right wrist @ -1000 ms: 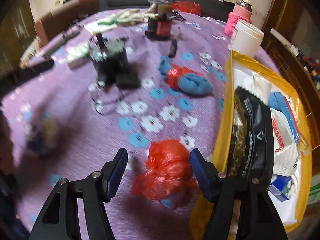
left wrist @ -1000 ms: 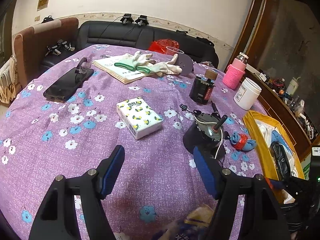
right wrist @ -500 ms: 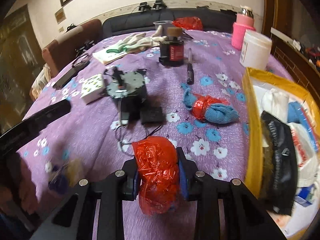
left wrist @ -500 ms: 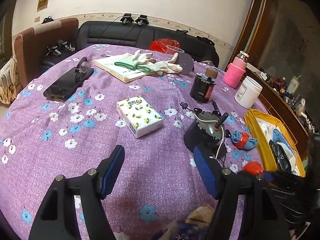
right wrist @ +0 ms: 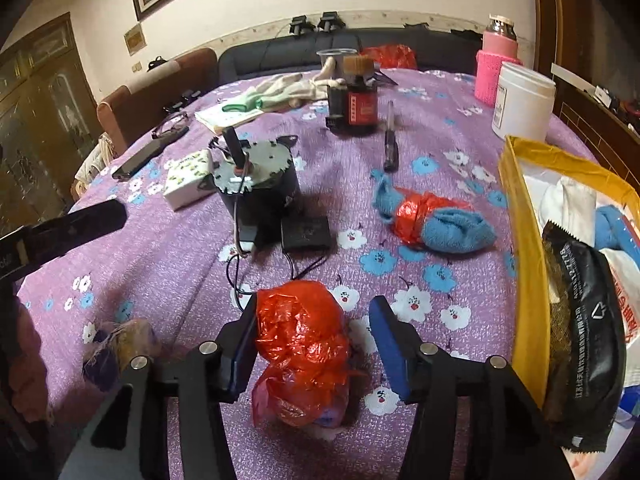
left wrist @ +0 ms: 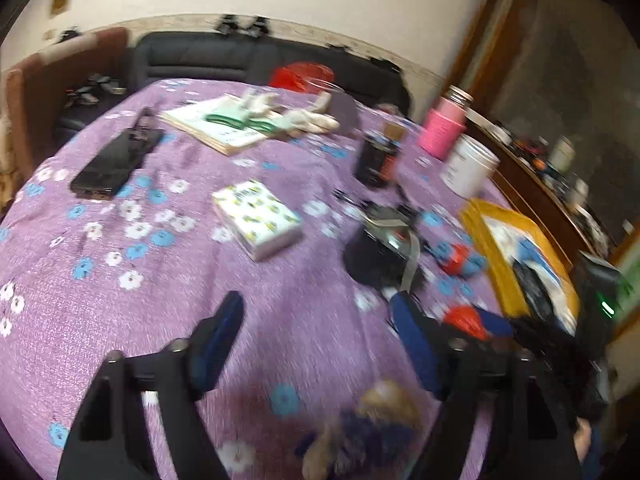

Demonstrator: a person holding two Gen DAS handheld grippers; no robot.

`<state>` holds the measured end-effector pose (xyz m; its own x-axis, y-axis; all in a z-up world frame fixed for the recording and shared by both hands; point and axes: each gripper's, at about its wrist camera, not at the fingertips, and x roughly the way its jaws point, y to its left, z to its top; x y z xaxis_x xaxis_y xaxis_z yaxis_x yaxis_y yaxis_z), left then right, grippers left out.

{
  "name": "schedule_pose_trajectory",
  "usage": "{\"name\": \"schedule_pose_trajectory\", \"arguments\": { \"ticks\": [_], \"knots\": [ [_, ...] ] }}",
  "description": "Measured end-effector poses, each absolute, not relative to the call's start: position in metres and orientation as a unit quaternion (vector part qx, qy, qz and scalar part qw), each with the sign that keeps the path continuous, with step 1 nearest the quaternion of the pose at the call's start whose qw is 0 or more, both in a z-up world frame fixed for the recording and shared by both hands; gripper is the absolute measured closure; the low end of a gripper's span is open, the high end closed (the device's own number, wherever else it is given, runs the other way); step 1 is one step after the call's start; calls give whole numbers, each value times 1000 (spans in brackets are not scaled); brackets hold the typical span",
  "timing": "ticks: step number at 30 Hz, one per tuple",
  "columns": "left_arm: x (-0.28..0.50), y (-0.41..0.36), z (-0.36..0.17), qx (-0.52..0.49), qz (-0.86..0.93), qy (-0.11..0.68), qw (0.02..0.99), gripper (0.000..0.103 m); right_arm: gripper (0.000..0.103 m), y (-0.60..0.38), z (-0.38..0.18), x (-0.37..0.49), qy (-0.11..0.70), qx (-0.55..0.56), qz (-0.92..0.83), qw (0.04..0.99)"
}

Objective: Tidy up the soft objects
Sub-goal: 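Grasp the red plastic bag with the right gripper, then grasp the blue-white wrapped bag with the left gripper while the right holds the red bag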

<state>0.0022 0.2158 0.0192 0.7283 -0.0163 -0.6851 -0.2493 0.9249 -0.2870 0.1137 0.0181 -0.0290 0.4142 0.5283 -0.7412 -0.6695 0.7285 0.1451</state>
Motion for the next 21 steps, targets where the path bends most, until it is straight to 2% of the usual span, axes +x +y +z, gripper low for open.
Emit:
{"name": "schedule_pose_trajectory", "arguments": {
  "ticks": [2, 5, 11, 17, 18, 21],
  "knots": [
    [-9, 208, 23, -151, 24, 379, 913, 17, 46, 17, -31, 113, 409, -81, 369, 831],
    [-28, 193, 25, -97, -4, 390, 916, 15, 63, 16, -30, 112, 404, -80, 363, 836],
    [-48, 159, 2, -11, -78, 425, 902, 13, 63, 10, -28, 116, 408, -55, 368, 833],
    [-26, 151, -18, -3, -47, 455, 889, 13, 63, 12, -28, 113, 408, -57, 376, 830],
    [-21, 149, -22, 2, -41, 460, 887, 17, 63, 12, -28, 113, 408, -56, 377, 829],
    [-13, 145, -31, 3, -26, 472, 881, 48, 63, 11, -28, 113, 407, -54, 378, 830]
  ]
}}
